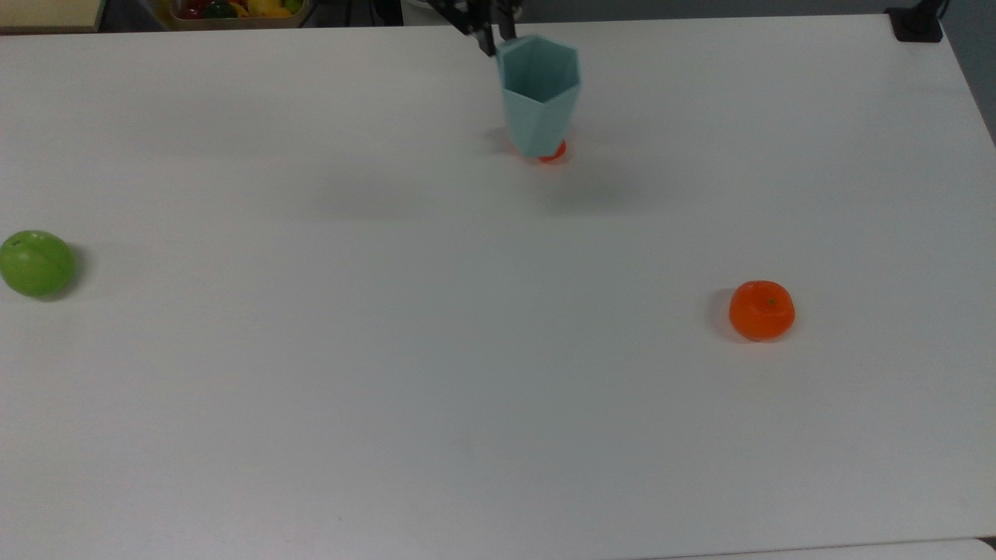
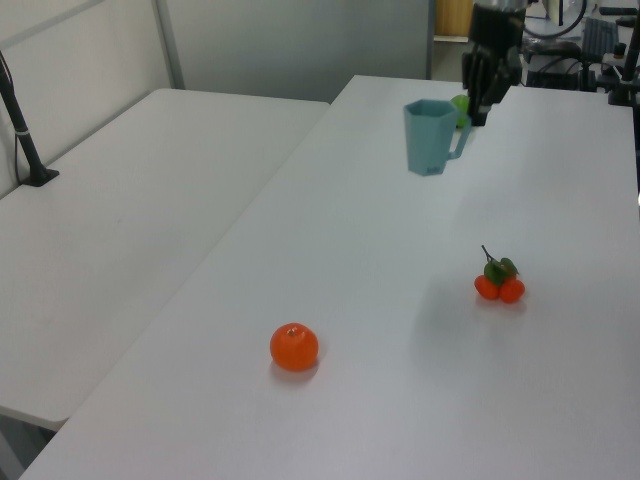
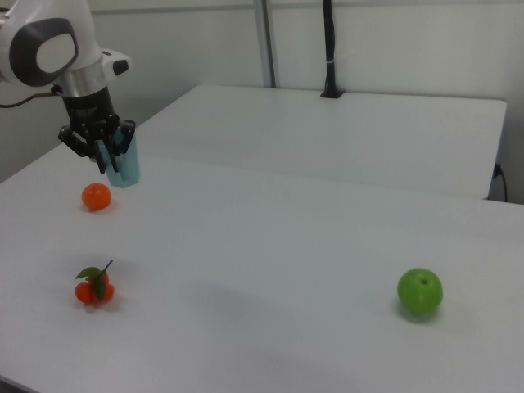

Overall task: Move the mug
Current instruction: 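Lift the teal mug off the table, then carry the mug past the tangerine cluster toward the green apple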

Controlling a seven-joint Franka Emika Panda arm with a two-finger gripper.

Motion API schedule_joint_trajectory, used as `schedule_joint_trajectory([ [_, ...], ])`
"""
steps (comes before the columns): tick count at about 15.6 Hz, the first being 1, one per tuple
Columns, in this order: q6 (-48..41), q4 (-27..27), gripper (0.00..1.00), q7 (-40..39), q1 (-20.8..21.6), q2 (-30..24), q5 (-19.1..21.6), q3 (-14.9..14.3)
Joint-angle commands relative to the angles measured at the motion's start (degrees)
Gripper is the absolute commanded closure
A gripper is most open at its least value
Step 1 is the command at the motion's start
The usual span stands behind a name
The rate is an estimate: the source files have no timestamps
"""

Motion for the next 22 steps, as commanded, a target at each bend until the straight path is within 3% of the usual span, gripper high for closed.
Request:
schedule_joint_trajectory([
  [1, -5.3, -1.2, 1.00, 1.2, 1.0, -3.4, 1.2, -5.7],
  [5, -8.1, -2.3, 1.00, 1.0, 0.9, -3.1, 0.4, -10.6],
  [9, -7.4, -4.2, 1.00, 0.1, 0.4, -2.4, -2.9, -14.4],
  [15, 3.0, -14.2, 1.00, -0.4, -1.2, -1.7, -6.5, -14.6],
  [22, 17.0, -23.2, 1.00, -0.2, -3.2, -0.3, -6.7, -14.6],
])
